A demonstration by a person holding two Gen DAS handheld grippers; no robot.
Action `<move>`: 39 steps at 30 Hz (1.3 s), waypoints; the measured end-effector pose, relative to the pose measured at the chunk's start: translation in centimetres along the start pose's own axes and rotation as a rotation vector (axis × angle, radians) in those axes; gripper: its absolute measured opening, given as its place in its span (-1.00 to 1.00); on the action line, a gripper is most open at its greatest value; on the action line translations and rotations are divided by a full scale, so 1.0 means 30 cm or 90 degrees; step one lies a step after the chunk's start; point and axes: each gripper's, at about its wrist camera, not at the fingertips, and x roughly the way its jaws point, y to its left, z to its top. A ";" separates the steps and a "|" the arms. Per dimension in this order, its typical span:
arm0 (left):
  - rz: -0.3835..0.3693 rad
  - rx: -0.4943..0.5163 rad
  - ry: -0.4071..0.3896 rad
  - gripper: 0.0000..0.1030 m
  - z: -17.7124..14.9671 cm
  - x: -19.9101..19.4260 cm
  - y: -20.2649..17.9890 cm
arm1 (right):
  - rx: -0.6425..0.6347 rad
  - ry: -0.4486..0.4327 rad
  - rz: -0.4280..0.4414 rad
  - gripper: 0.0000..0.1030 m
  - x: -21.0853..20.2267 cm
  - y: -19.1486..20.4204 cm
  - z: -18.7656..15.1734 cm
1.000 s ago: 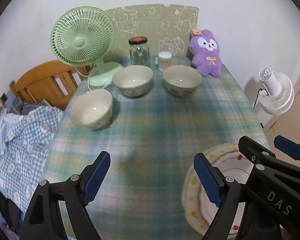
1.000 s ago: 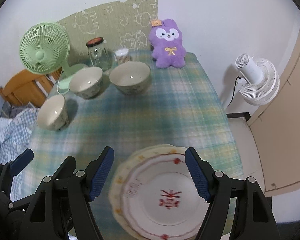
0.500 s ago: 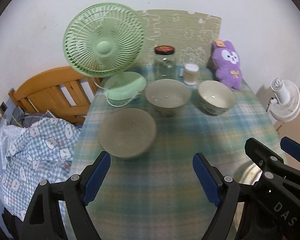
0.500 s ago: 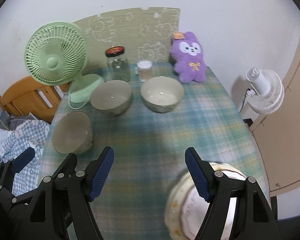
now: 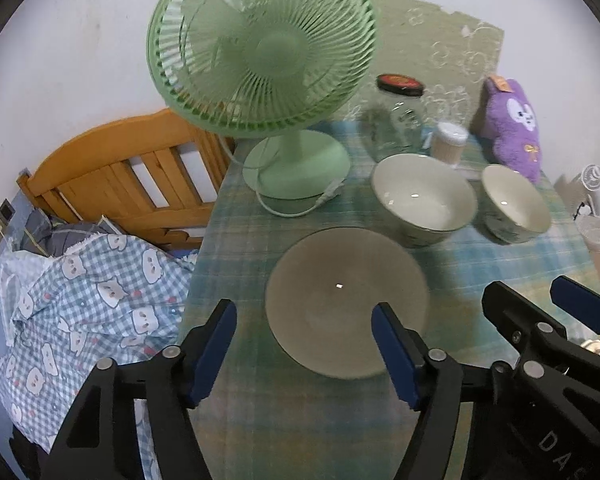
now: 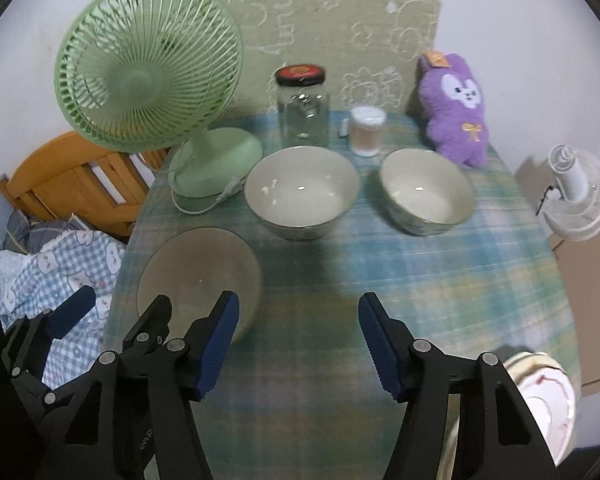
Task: Organize plates and bowls
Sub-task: 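Move both grippers over to the large cream bowl beside the fan, then close both grippers on the rim of the large cream bowl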
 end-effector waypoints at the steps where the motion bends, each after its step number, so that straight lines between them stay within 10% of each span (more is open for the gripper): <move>1: 0.002 -0.003 0.005 0.35 0.003 0.024 0.013 | -0.002 0.004 0.000 0.23 0.026 0.019 0.007; 24: -0.035 0.002 0.089 -0.61 0.019 0.302 0.067 | -0.013 0.065 -0.019 -0.56 0.318 0.139 0.042; 39: -0.024 -0.018 0.091 -0.63 -0.009 0.240 0.061 | -0.025 0.062 -0.017 -0.65 0.252 0.129 0.007</move>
